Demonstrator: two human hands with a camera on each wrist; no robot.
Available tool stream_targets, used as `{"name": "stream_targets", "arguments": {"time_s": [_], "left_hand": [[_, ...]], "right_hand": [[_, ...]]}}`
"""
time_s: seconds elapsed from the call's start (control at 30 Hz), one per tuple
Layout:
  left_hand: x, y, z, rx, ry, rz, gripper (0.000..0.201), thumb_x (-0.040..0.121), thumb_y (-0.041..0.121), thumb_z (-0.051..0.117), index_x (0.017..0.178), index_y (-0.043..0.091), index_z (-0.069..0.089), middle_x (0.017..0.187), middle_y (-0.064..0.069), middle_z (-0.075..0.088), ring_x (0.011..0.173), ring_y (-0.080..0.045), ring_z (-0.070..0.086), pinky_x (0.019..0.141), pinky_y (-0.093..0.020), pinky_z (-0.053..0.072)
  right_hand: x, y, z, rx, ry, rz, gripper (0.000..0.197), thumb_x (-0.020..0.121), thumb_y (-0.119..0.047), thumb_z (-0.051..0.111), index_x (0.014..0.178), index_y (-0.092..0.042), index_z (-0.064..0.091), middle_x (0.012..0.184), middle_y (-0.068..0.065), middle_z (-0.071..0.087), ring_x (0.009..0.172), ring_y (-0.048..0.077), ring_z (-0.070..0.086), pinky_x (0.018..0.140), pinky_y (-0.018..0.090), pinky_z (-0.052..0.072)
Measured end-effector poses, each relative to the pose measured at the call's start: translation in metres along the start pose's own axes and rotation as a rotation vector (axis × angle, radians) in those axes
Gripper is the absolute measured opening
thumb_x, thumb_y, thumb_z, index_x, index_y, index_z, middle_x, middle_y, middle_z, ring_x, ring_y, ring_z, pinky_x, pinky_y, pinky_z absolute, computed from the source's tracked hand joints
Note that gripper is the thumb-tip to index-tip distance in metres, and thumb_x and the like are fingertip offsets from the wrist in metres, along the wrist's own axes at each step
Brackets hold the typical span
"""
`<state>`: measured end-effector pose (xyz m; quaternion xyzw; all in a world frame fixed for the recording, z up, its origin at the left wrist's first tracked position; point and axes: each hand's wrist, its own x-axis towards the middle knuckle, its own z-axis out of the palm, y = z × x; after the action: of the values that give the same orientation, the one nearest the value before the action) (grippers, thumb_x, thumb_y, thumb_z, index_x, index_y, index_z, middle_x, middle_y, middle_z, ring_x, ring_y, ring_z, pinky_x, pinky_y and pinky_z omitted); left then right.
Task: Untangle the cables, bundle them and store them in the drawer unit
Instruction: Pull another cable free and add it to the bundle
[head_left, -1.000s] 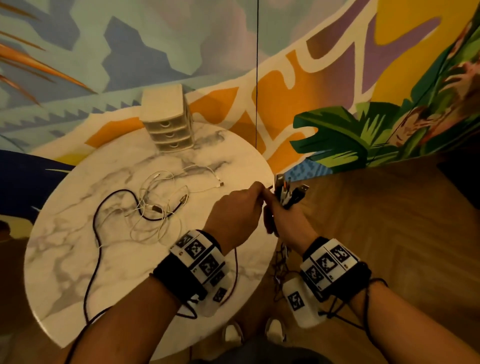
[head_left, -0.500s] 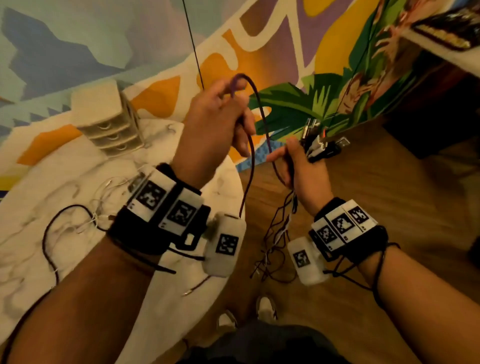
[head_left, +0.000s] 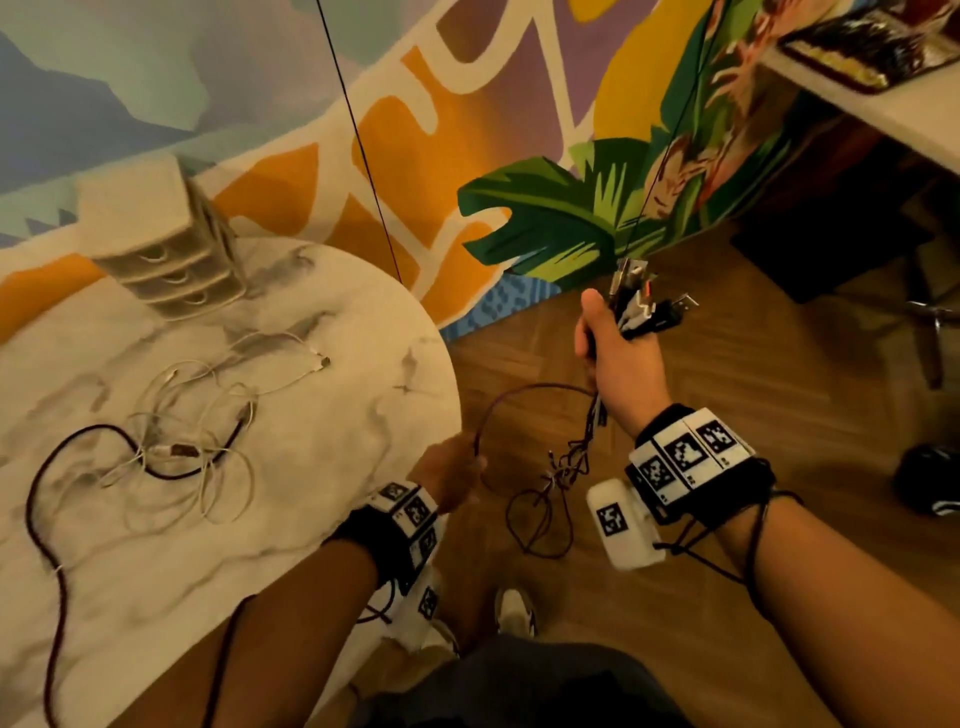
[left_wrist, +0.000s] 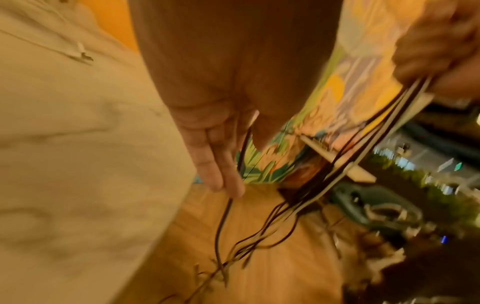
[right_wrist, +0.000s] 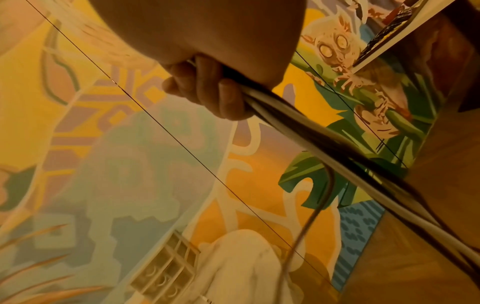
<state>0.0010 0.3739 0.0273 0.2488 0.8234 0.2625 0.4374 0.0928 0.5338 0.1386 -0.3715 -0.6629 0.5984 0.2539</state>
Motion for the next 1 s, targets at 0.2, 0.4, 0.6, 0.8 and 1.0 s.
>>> {"name": "stream_targets", "arguments": {"time_s": [0.2,0.4,0.6,0.8,1.0], "left_hand": [[0.005,0.02,0.0,0.294,-0.044,0.13,0.055,0.092,0.025,0.055,0.141,0.016,0.034,0.143,-0.009,0.039,0.126,-0.023,0.044,0.106,-0.036,0.036],[-0.016,0.123,-0.02,-0.199,0.01,0.595,0.039,0.083,0.012,0.066,0.119,0.015,0.054,0.114,0.001,0.057,0.105,-0.014,0.056,0.095,-0.033,0.046],[-0.022,0.157,-0.029,-0.566,-0.016,0.541,0.012,0.084,0.002,0.045,0.083,0.011,0.052,0.063,-0.013,0.051,0.052,-0.021,0.05,0.05,-0.027,0.047],[-0.027,0.157,-0.054,-0.854,-0.036,0.472,0.047,0.09,0.012,0.044,0.045,0.021,0.035,0.035,0.007,0.03,0.03,-0.009,0.024,0.036,-0.015,0.025],[-0.041,0.174,-0.093,0.027,0.36,0.604,0.047,0.09,0.016,0.055,0.046,0.025,0.042,0.041,0.01,0.035,0.035,-0.008,0.032,0.039,-0.016,0.022]], "right_hand": [[0.008,0.001,-0.001,0.031,-0.088,0.032,0.047,0.097,-0.039,0.044,0.056,-0.017,0.034,0.051,0.0,0.032,0.042,0.011,0.03,0.044,0.023,0.028],[0.015,-0.014,0.001,-0.023,-0.265,-0.127,0.039,0.097,-0.028,0.049,0.06,-0.019,0.041,0.06,-0.001,0.041,0.057,0.012,0.042,0.062,0.024,0.042],[0.028,-0.026,-0.003,0.102,-0.383,-0.163,0.039,0.086,-0.05,0.05,0.063,-0.018,0.051,0.077,0.014,0.058,0.081,0.041,0.059,0.056,0.029,0.054],[0.01,0.018,0.007,0.003,-0.76,-0.084,0.013,0.083,-0.022,0.064,0.093,-0.015,0.059,0.08,-0.01,0.064,0.075,0.006,0.06,0.069,0.027,0.049],[0.026,0.076,0.025,-0.345,-0.464,0.051,0.032,0.091,-0.02,0.059,0.06,-0.021,0.052,0.047,-0.01,0.044,0.041,0.001,0.038,0.05,0.02,0.029]]}}
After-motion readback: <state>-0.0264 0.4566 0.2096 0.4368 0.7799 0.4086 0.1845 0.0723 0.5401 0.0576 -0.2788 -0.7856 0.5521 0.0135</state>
